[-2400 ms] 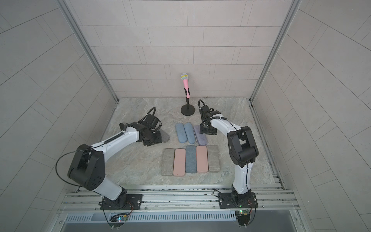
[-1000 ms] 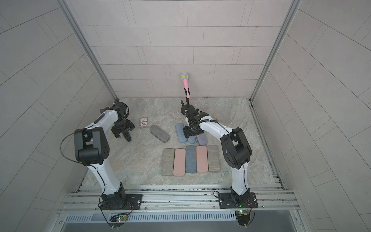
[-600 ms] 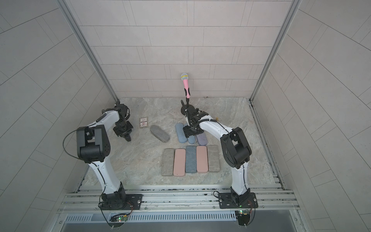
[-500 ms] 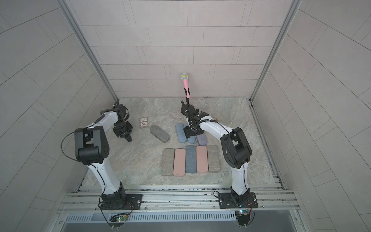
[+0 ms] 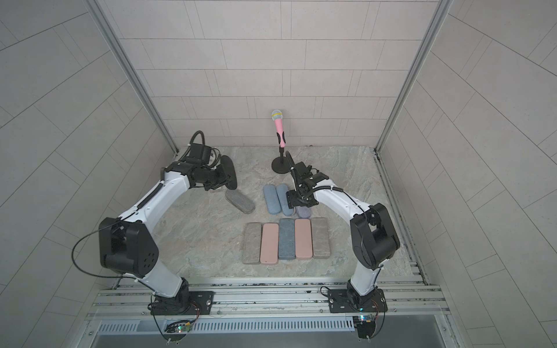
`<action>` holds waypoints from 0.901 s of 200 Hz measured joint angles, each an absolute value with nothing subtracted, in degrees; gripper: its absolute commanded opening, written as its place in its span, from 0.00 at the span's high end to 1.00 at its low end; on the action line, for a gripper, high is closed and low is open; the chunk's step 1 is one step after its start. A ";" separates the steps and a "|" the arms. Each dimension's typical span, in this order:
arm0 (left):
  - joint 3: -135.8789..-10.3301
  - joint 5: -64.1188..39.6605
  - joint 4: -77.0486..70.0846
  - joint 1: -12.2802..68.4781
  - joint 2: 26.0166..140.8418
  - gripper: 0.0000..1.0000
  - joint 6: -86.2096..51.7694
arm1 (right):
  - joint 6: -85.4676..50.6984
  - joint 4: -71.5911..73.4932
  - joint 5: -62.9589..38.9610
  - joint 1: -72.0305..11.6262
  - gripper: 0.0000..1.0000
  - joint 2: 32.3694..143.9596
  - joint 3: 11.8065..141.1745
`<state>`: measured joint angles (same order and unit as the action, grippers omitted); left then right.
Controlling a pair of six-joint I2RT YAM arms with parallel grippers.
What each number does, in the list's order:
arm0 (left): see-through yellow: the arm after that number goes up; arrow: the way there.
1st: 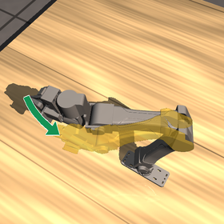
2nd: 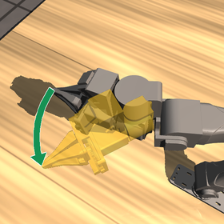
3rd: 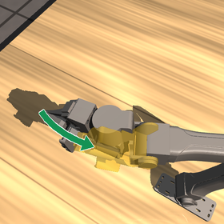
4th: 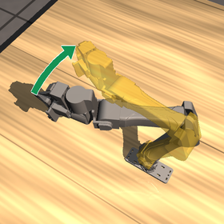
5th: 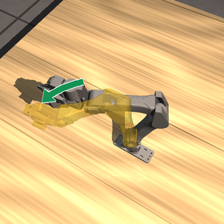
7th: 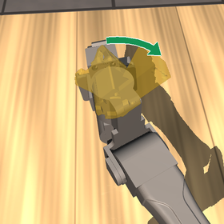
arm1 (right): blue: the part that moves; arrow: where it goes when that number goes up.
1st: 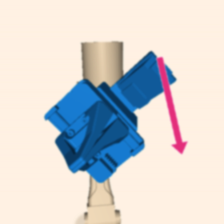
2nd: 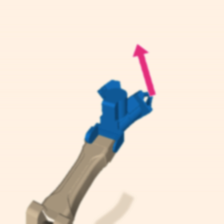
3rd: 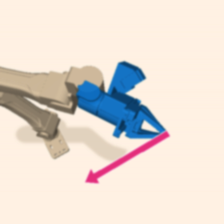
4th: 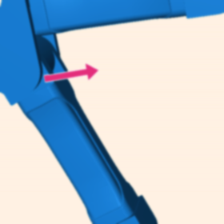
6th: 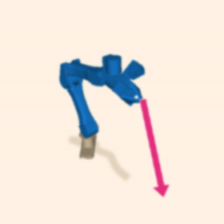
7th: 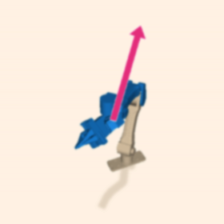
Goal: Close the glasses case
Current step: Pick up the glasses case at the center of the board, then move the glasses case to the center of the board.
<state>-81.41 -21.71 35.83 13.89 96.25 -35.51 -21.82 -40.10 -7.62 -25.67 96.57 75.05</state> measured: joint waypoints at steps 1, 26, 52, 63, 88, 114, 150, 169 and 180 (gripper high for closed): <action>-81.43 -21.82 35.73 14.09 96.44 0.88 -35.51 | -21.87 -40.10 -7.57 -25.63 0.24 96.47 74.96; -82.63 -24.53 32.95 19.90 103.81 0.89 -35.55 | -22.65 -40.10 -7.20 -24.08 0.24 92.77 72.44; -83.40 -25.58 32.05 23.07 108.99 0.89 -35.75 | -23.00 -40.12 -7.01 -22.57 0.24 90.37 70.46; -83.42 -25.47 31.83 23.66 110.10 0.89 -36.01 | -23.03 -40.10 -7.01 -22.17 0.24 89.86 69.89; -83.53 -24.82 31.55 24.73 111.15 0.89 -36.45 | -23.09 -40.10 -7.03 -21.78 0.24 89.38 69.14; -83.92 -23.73 31.14 25.30 111.15 0.90 -36.58 | -23.16 -40.10 -7.05 -21.74 0.24 89.36 68.90; -83.92 -21.89 31.11 25.91 111.07 0.91 -36.60 | -23.18 -40.07 -7.05 -21.74 0.24 89.36 68.90; -83.81 -20.16 31.44 25.91 110.52 0.91 -36.58 | -23.18 -40.07 -7.05 -21.71 0.24 89.36 68.84; -83.79 -19.38 31.79 25.91 109.89 0.90 -36.56 | -23.18 -40.05 -7.05 -21.71 0.24 89.36 68.79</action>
